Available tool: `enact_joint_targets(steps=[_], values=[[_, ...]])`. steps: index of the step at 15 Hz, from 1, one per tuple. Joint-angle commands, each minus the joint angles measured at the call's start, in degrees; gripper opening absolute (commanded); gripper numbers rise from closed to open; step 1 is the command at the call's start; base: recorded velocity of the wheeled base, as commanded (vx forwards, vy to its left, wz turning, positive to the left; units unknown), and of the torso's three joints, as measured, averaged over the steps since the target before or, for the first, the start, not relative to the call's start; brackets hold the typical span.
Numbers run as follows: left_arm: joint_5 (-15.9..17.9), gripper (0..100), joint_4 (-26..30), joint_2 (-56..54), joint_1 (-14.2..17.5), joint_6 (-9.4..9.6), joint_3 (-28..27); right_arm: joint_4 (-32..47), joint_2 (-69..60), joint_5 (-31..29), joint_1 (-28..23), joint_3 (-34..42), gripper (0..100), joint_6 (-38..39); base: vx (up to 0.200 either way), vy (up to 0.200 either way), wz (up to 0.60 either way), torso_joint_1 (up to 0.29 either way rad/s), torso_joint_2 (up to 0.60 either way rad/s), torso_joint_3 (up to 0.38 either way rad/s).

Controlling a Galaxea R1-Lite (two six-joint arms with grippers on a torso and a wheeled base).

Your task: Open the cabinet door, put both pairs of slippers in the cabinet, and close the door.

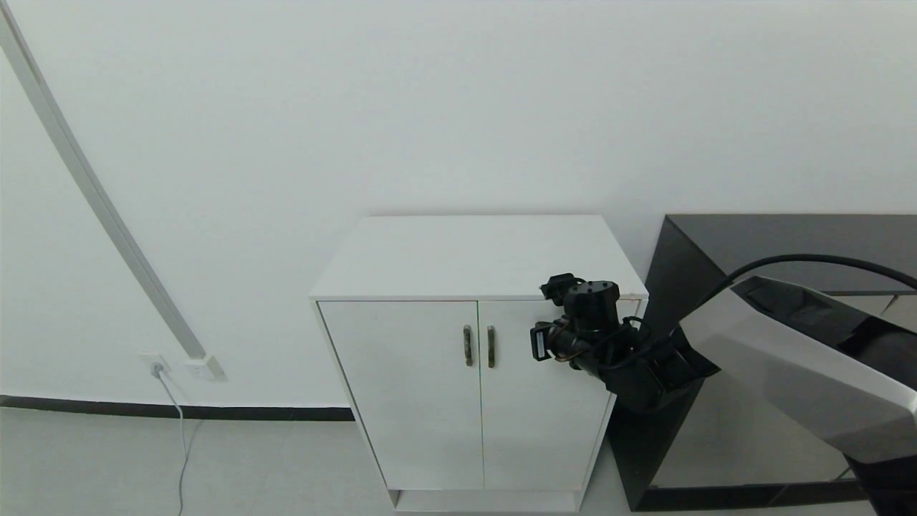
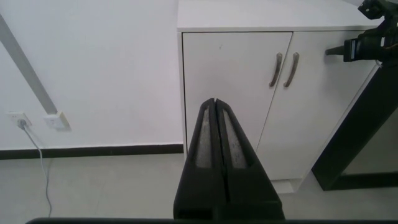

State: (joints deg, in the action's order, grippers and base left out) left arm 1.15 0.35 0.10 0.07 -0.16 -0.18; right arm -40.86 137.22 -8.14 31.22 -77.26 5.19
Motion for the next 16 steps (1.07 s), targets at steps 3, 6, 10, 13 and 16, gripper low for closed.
enact_joint_targets(steps=[3, 6, 10, 13, 16], values=[[0.0, 0, 0.0, 0.0, 0.0, -0.02, 0.0, 0.1, 0.2, 0.0, -0.1, -0.4, 0, 0.0, 0.0, 0.0, 0.0, 0.0, 0.0, 0.0], [0.0, 0, 0.1, 0.1, 0.0, -0.02, 0.0, 0.2, 0.2, 0.0, -0.2, -0.6, 0, 0.0, 0.0, 0.0, 0.0, 0.0, 0.0, 0.0], [0.0, 0, 0.0, 0.0, 0.0, -0.02, 0.0, -0.1, -1.3, 0.1, -0.2, 0.4, 0, 0.0, 0.0, 0.0, 0.0, 0.0, 0.0, 0.0], [0.0, 0, 0.0, 0.0, 0.0, -0.02, 0.0, -0.6, -8.7, 0.0, 0.1, 7.9, 0, 0.1, 0.0, 0.0, 0.0, 0.0, 0.0, 0.0], [0.0, 0, 0.0, 0.1, 0.0, 0.07, 0.0, -2.0, -19.4, -0.4, 0.2, 17.7, 0, 0.1, 0.0, 0.0, 0.0, 0.0, 0.0, 0.0]])
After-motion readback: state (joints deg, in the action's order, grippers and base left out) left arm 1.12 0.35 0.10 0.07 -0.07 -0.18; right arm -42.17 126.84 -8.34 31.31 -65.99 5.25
